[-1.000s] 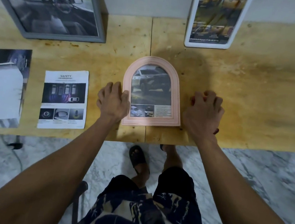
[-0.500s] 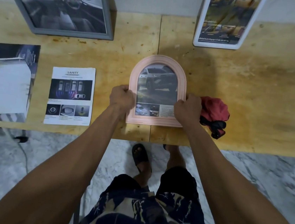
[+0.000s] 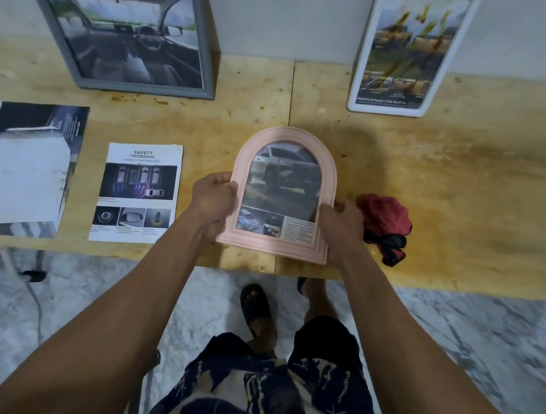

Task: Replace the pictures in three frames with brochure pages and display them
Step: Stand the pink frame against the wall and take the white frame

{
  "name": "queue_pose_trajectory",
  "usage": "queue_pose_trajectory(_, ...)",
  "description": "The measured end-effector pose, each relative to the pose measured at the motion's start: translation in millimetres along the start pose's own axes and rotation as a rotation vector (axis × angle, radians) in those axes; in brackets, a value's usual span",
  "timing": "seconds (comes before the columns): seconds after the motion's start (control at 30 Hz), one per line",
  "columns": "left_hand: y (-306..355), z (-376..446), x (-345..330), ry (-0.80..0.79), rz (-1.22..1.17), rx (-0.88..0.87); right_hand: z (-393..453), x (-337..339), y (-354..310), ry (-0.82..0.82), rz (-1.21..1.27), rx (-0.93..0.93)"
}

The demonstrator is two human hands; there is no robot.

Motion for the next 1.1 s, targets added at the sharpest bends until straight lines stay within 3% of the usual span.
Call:
queue_pose_trajectory(0.27,34.7,-22.3,19.5,-0.156,-0.060,-0.117,-29.1,13.8,-50.1,-0.143,0.161,0.137)
queue_pose_trajectory(0.37,67.5,-31.2,18.4,-0.205,0.039,-0.227,-36.0,28.9,-79.7,-0.071,0.055,0.294)
queue_pose_trajectory(0.57,129.2,-15.9,2.6,-0.186,0.111,-0.381,-19.3,44.5,-144.6,0.061,-0.084,0.519)
queue_pose_trajectory(0.73,162.8,18.9,-19.2,-0.159,0.106,-0.426,14.2,45.7,-187.8,0.104,-0.108,0.546)
queue_pose_trajectory(1.1,197.2,95.1,-54.5,0.015,-0.082,-0.330,86.4,26.6,-243.0,0.198,-0.144,0.575)
Point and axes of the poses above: each hand's wrist, its own z-axis towards the middle knuckle, its own x-axis out of the back of the hand, y = z × x, the point moved 7 cm from there along z, towards the middle knuckle, and after that the axes turned 12 degrees about -z, right-handed, at the moved point
